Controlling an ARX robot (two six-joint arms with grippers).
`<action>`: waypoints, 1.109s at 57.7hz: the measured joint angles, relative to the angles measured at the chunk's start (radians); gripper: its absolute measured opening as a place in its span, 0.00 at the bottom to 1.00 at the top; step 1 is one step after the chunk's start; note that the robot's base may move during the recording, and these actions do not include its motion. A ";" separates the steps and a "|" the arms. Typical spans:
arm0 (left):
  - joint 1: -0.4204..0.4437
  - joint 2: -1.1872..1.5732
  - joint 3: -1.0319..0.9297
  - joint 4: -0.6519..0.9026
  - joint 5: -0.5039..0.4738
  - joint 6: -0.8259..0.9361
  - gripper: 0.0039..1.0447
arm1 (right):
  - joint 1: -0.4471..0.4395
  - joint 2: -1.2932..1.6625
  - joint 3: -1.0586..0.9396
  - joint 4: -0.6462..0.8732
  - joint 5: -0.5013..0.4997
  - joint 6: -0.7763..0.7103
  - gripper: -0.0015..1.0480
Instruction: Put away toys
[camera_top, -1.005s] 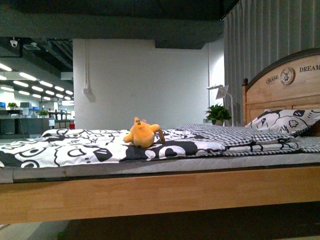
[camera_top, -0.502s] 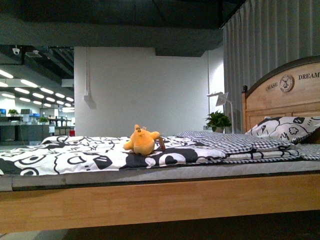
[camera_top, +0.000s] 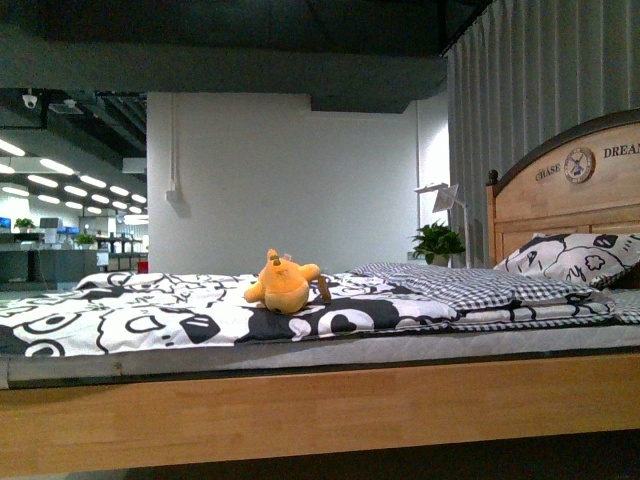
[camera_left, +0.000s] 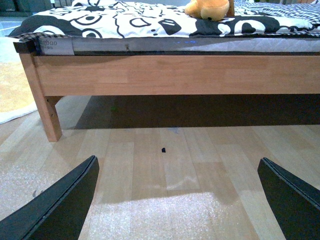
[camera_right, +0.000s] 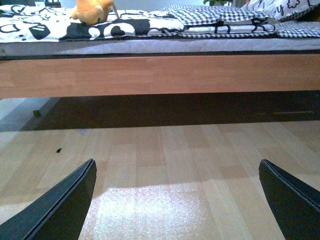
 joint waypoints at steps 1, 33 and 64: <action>0.000 0.000 0.000 0.000 0.000 0.000 0.94 | 0.000 0.000 0.000 0.000 0.000 0.000 0.94; 0.000 0.000 0.000 0.000 -0.001 0.000 0.94 | 0.000 0.000 0.000 0.000 -0.001 0.000 0.94; 0.000 0.000 0.000 0.000 0.000 0.000 0.94 | 0.000 0.000 0.000 0.000 -0.002 0.000 0.94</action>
